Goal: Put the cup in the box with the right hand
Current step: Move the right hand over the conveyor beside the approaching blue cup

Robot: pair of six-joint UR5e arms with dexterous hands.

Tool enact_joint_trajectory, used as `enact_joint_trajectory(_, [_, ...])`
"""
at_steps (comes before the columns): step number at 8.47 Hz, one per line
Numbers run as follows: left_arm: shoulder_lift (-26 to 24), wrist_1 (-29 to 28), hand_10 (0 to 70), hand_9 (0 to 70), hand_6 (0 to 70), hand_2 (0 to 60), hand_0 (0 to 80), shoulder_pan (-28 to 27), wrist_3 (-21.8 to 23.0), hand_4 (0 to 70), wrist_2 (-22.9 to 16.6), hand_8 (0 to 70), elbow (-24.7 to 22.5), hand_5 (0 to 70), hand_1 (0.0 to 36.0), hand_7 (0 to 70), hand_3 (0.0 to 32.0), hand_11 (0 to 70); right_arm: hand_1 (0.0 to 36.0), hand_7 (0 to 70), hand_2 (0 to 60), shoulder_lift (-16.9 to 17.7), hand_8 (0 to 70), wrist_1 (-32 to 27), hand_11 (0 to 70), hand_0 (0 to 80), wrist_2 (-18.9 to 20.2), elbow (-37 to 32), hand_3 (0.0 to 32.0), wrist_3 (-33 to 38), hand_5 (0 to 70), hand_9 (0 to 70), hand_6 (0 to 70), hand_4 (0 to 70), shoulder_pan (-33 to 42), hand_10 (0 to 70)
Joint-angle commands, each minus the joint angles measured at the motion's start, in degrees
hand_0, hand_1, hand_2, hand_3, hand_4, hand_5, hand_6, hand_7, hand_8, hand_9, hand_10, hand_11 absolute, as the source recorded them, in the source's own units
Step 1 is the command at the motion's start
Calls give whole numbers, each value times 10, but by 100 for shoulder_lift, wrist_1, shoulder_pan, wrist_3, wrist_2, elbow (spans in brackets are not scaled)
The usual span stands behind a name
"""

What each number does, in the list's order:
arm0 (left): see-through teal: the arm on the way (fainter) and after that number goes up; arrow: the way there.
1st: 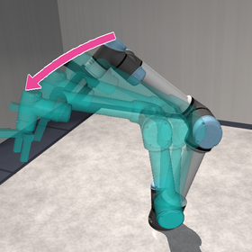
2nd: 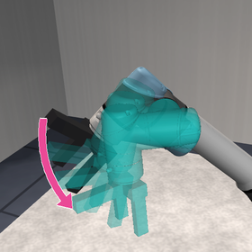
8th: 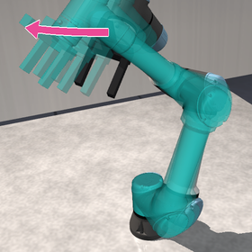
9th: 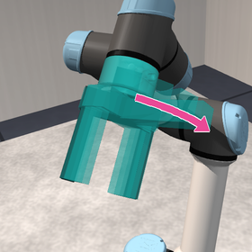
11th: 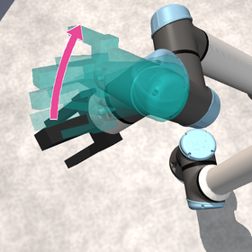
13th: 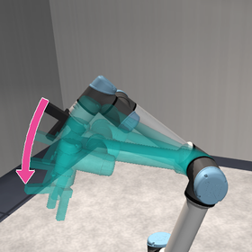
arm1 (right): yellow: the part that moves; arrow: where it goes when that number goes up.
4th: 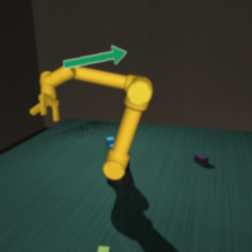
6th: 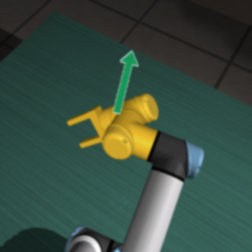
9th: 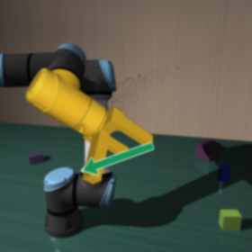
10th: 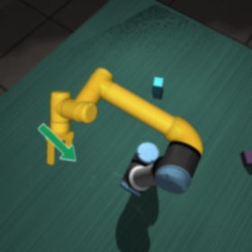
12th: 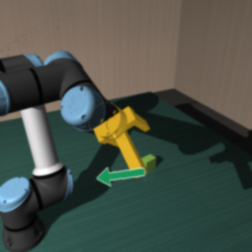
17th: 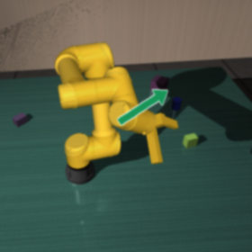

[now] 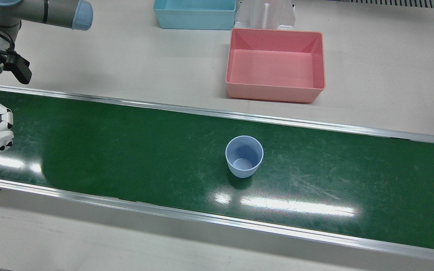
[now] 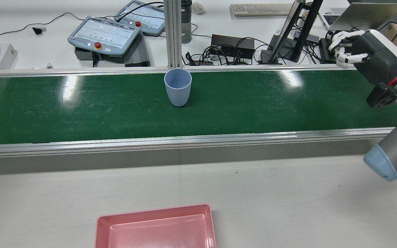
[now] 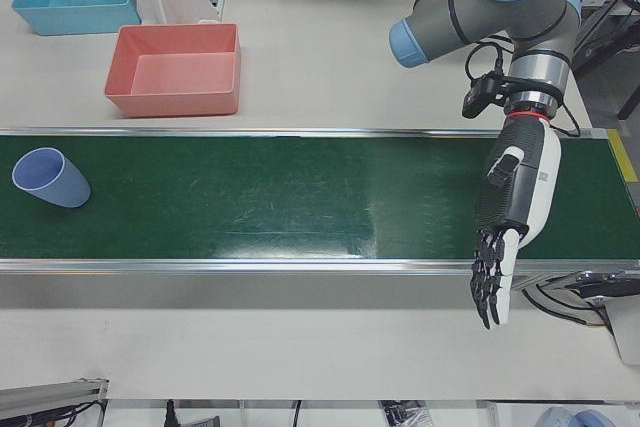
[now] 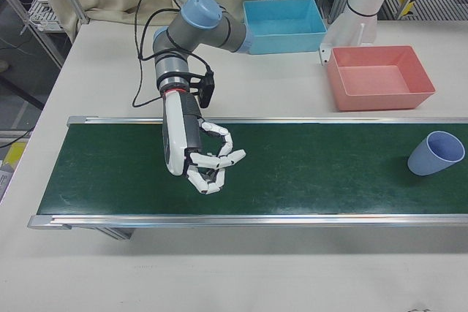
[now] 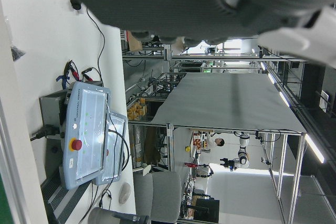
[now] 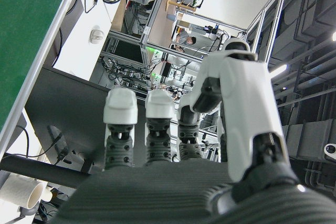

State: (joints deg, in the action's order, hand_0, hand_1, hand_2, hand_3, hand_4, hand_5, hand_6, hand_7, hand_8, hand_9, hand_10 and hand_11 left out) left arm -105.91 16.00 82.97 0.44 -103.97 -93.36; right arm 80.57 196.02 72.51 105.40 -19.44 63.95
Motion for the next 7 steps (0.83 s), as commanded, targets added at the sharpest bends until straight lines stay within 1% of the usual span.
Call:
enact_joint_trajectory(1, [-9,0,0,0,0,0,0,8,0,0,0,0,-7,0,0,0,0,0,360,700,600,-7,622,-2,700,694,0,-2,0,2,221,700,318,474,-14,646])
enact_joint_trajectory(3, [0,0,0,0,0,0,0,8,0,0,0,0,2,0,0,0,0,0,360,700,600,2,621,-2,700,700,0,-2,0,2,221,700,318,490,3,645])
enact_joint_trajectory(4, [0,0,0,0,0,0,0,8,0,0,0,0,2,0,0,0,0,0,360,700,600,2,620,-2,700,718,0,-2,0,2,221,700,317,509,-5,644])
enact_joint_trajectory(5, [0,0,0,0,0,0,0,0,0,0,0,0,2,0,0,0,0,0,360,700,600,2,620,-2,700,702,0,-10,0,2,221,700,317,490,-5,644])
enact_joint_trajectory(6, [0,0,0,0,0,0,0,-1,0,0,0,0,2,0,0,0,0,0,360,700,600,2,620,-2,700,662,0,-28,0,2,221,700,317,440,-5,644])
enact_joint_trajectory(7, [0,0,0,0,0,0,0,-1,0,0,0,0,2,0,0,0,0,0,360,700,600,2,622,-2,700,690,0,-28,0,2,221,700,317,475,-14,645])
